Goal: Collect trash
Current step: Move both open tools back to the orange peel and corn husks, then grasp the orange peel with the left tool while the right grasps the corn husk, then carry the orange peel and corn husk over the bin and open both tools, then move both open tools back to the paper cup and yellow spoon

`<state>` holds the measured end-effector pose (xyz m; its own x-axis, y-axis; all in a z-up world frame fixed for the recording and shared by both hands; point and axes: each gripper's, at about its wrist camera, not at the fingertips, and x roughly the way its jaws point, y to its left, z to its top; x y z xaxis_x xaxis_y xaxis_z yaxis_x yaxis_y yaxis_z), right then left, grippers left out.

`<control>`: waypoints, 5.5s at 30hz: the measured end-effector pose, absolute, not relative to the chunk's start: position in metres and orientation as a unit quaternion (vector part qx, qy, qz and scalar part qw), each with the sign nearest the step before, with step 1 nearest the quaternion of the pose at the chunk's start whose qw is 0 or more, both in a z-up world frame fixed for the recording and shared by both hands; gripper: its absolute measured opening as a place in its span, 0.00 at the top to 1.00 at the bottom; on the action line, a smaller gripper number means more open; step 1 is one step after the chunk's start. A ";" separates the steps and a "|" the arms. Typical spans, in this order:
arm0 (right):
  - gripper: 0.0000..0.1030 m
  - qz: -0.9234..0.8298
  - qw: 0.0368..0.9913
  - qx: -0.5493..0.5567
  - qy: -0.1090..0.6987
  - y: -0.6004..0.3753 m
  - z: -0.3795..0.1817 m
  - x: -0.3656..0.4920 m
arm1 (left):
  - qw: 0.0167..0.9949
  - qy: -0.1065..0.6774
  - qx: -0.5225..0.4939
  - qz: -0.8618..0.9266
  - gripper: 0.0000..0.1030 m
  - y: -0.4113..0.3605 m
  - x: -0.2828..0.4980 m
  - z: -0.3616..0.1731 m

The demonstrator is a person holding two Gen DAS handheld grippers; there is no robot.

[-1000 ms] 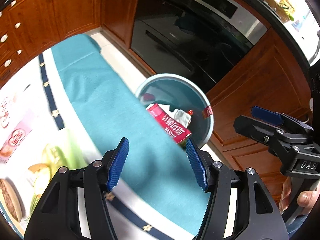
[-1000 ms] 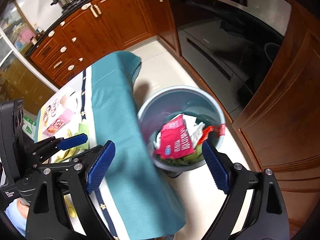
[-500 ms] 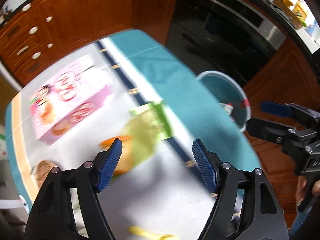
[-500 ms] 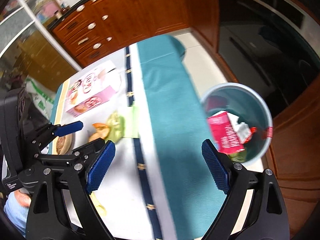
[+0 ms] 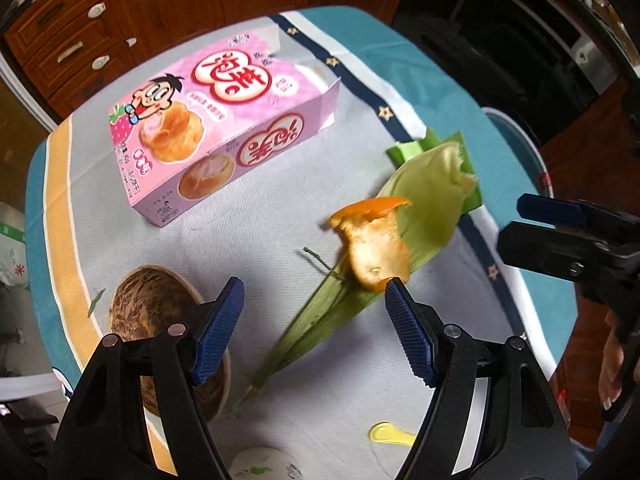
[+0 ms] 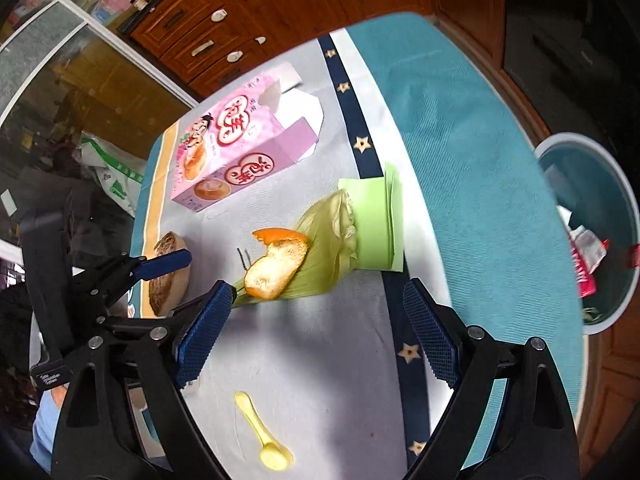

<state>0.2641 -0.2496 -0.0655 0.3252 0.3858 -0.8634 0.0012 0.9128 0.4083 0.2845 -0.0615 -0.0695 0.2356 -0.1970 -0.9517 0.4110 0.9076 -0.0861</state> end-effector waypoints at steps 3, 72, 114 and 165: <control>0.25 0.118 0.793 0.175 0.571 -0.248 -0.078 0.272 | 0.776 0.590 0.098 -0.200 0.28 -0.065 0.291 -0.076; 0.92 -0.056 0.904 0.204 0.371 -0.474 0.056 0.156 | 0.814 0.443 0.182 -0.329 0.94 -0.292 0.216 0.047; 0.21 -0.134 0.863 0.181 0.453 -0.557 -0.052 0.212 | 0.753 0.536 0.221 -0.310 0.41 -0.422 0.278 -0.081; 0.15 0.059 0.849 0.092 0.517 -0.285 -0.022 0.111 | 0.815 0.502 0.156 -0.245 0.27 -0.115 0.130 -0.017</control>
